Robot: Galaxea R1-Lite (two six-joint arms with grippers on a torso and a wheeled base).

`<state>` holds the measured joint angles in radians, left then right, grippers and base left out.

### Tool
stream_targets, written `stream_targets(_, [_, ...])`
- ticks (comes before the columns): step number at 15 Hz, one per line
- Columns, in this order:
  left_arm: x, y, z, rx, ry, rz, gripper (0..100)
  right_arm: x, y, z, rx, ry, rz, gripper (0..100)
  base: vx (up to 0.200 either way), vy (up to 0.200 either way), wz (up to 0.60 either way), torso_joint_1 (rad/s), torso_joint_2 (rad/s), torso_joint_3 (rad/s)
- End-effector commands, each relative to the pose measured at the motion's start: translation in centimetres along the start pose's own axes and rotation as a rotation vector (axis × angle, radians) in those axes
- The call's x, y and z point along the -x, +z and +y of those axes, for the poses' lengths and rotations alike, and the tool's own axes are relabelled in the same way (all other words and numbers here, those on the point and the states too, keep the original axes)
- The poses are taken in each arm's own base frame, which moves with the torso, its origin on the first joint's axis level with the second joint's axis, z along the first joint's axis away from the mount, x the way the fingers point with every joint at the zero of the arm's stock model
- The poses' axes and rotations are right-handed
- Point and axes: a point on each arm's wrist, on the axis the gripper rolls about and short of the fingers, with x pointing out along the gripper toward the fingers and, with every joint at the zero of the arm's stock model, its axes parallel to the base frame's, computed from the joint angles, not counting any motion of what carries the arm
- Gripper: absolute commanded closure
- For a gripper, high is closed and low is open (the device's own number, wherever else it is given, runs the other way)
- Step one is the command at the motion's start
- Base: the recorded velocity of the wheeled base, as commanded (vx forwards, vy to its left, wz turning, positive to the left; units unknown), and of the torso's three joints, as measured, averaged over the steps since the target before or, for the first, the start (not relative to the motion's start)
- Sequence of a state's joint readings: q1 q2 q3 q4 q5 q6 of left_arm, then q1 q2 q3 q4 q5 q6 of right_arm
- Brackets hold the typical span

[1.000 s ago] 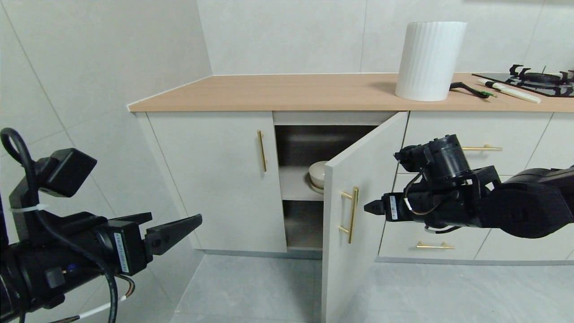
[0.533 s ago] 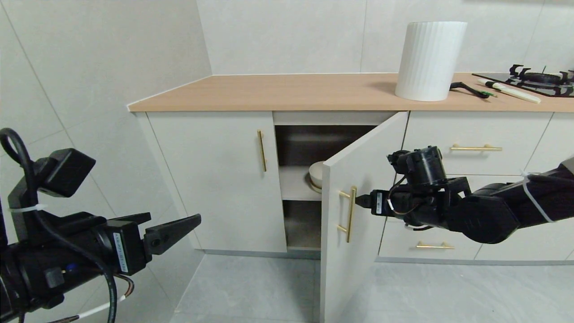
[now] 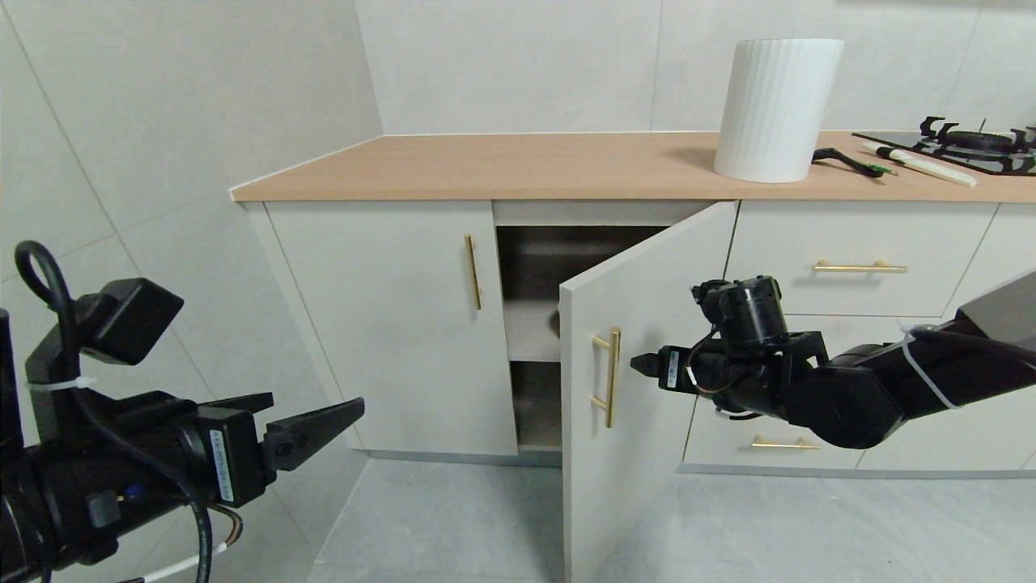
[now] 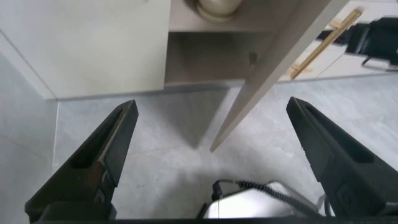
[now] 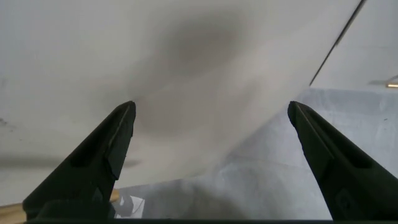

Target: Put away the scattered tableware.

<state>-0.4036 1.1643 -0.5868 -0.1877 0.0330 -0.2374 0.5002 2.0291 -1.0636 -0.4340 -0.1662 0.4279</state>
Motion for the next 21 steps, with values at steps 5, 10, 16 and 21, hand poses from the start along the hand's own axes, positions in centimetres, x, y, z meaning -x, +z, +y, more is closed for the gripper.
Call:
stream_targets(5, [0.0,-0.1,0.0,-0.015,0.004,0.008,0,0.0,0.1,0.1,-0.014,0.004,-0.004,0,0.2,0.0,0.0,-0.002,0.0,0.0])
stream_targets(10, [0.0,-0.1,0.0,-0.014,0.001,0.007,0,-0.2,0.4,0.9,-0.08,0.047,-0.055,0,0.16,0.0,0.0,0.001,0.0,0.003])
stream_targets(16, [0.0,-0.1,0.0,-0.014,0.003,0.007,0,-1.1,0.8,1.7,-0.161,0.097,-0.131,0,0.0,0.0,0.0,0.0,0.0,0.0])
stream_targets(21, [0.0,-0.1,0.0,-0.014,0.003,0.007,0,-2.5,2.0,2.4,-0.29,0.1,-0.183,0,0.0,0.0,0.0,0.0,0.0,0.0])
